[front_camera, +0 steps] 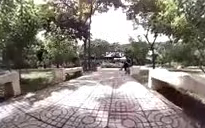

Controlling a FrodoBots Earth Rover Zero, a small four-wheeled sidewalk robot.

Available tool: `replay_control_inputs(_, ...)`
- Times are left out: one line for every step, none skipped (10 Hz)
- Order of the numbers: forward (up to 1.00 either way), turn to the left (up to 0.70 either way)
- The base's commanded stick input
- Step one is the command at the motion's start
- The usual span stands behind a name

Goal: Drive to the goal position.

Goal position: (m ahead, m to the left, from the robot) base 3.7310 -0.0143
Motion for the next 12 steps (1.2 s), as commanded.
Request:
replay_control_inputs(0.70,0.00)
replay_control_inputs(0.70,0.00)
replay_control_inputs(0.70,0.00)
replay_control_inputs(0.70,0.00)
replay_control_inputs(0.70,0.00)
replay_control_inputs(0.70,0.16)
replay_control_inputs(0.70,0.07)
replay_control_inputs(0.70,0.00)
replay_control_inputs(0.70,0.00)
replay_control_inputs(0.70,0.00)
replay_control_inputs(0.70,0.00)
replay_control_inputs(0.70,0.00)
